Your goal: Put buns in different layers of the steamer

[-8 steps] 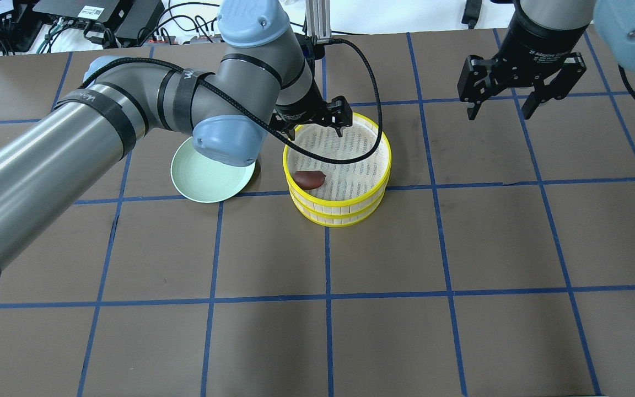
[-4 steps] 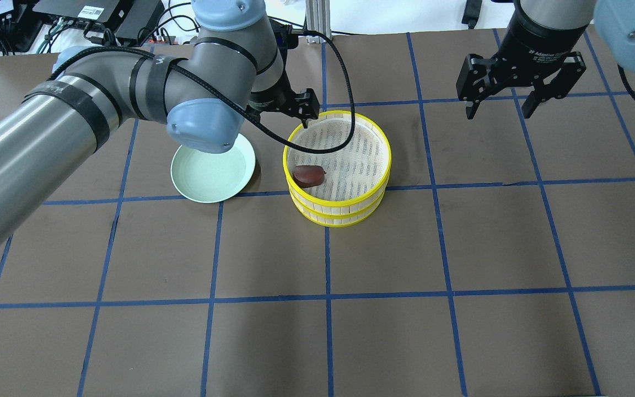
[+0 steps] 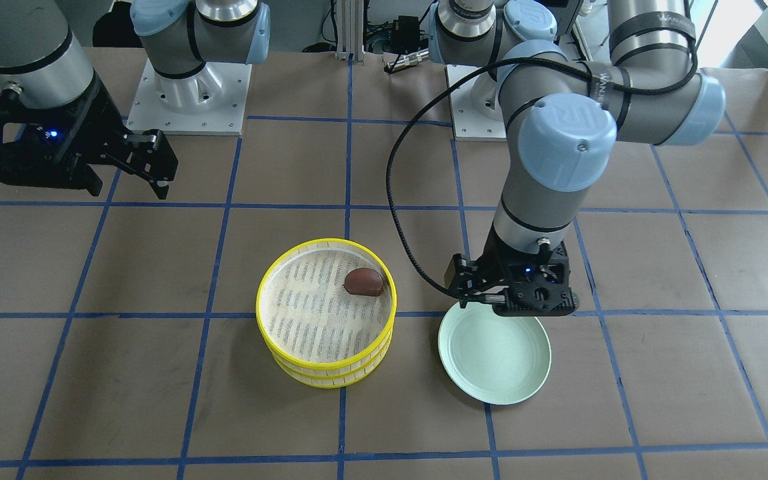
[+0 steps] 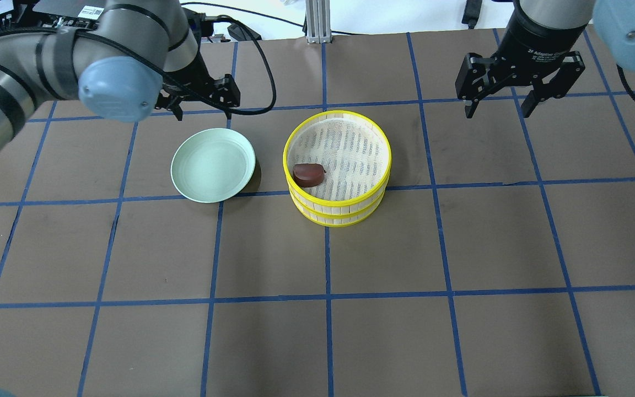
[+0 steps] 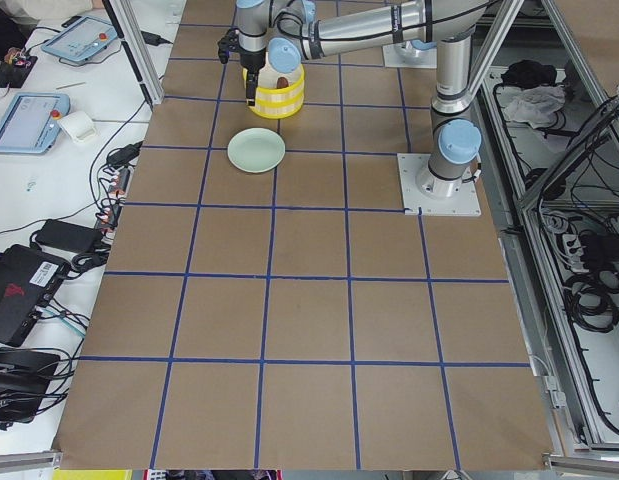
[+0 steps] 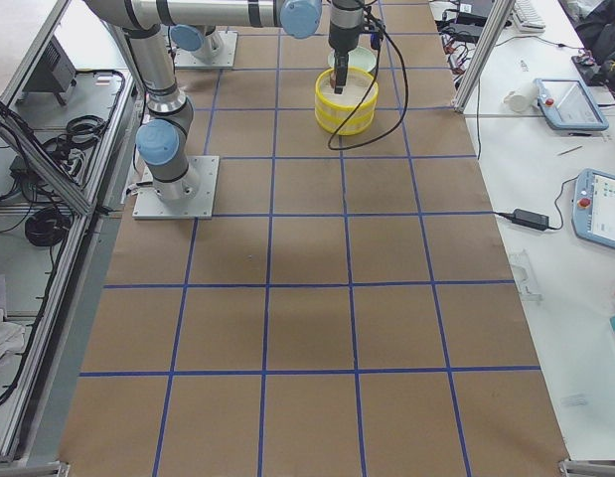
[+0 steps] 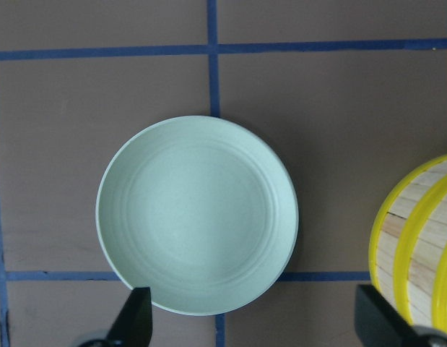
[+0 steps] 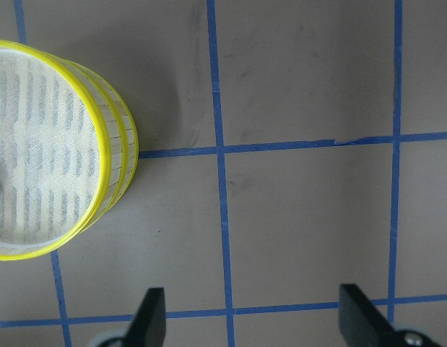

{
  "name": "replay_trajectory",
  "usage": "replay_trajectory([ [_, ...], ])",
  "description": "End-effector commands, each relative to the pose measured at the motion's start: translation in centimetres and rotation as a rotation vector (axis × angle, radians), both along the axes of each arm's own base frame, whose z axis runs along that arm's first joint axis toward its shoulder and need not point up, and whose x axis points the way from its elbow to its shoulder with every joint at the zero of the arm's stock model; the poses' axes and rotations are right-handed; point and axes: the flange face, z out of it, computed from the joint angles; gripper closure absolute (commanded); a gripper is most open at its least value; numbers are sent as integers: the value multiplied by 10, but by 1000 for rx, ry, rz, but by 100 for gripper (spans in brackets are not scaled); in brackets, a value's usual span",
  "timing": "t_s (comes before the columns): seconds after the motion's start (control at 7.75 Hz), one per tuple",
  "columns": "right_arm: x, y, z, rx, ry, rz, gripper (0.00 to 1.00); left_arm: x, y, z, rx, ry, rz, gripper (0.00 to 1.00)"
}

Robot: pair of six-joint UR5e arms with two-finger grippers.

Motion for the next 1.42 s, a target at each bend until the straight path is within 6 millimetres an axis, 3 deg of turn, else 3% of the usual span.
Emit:
replay_trajectory([
  [0.0,1,0,0,-2,0,1,14,55,31,57,54,0,91,0],
  [0.39,2,0,2,-11,-4,4,14,53,72,98,80,17,102,0],
  [0.65,9,-1,6,-41,-61,5,12,52,80,107,68,19,102,0],
  [1.29,9,-2,5,-41,-51,6,10,50,83,102,75,7,97,0],
])
